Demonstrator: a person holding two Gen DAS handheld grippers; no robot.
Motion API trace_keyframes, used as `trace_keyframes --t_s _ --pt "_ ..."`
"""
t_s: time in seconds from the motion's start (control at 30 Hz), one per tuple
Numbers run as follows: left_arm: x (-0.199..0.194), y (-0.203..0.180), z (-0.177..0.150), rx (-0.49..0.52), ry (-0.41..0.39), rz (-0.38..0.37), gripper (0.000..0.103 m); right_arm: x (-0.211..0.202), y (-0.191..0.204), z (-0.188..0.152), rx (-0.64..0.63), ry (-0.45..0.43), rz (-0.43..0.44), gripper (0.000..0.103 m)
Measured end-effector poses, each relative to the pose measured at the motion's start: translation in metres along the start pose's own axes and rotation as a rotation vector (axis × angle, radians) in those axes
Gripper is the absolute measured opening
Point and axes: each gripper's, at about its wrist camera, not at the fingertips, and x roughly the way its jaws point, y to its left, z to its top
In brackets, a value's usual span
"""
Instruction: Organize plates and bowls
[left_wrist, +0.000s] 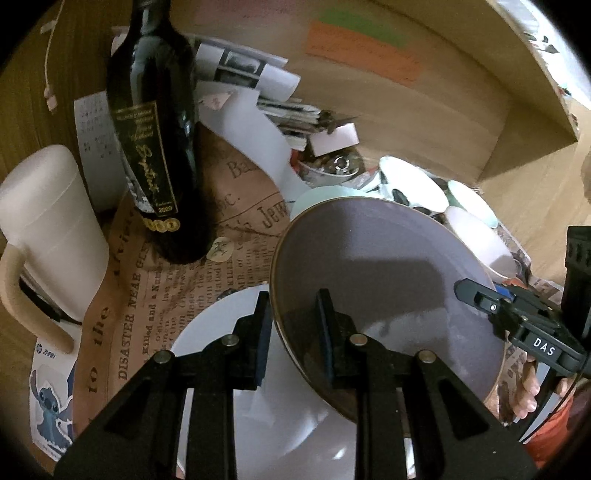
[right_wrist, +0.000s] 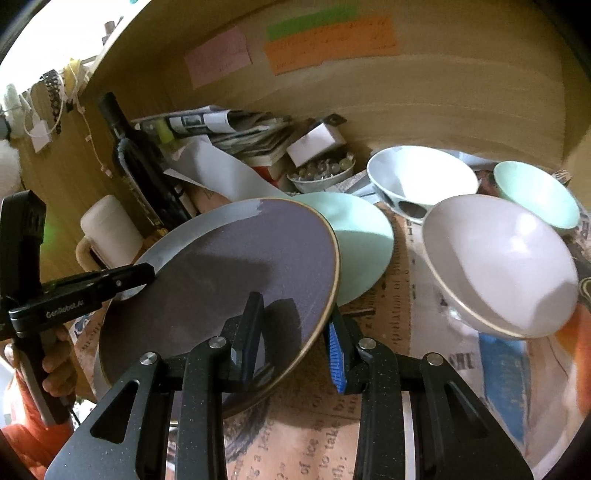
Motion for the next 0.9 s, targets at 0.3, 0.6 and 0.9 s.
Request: trace_keyframes --t_s 0.3,0.6,0.9 --pt "-0.014 -0.027 -0.010 0.025 -0.026 -0.024 0.023 -0.032 -0.008 -0.011 -0.008 -0.034 -0.015 0.029" --pt "-0.024 -0.057 -0.023 0.044 -0.032 -0.043 0.023 -0.062 -0.026 -0.025 -0.003 -0.051 -0.020 0.029" --pt "-0.025 -0.084 -0.041 0.060 -0.020 -0.066 0.023 -0.082 -0.044 -0.041 0.017 -0.051 -0.036 0.029"
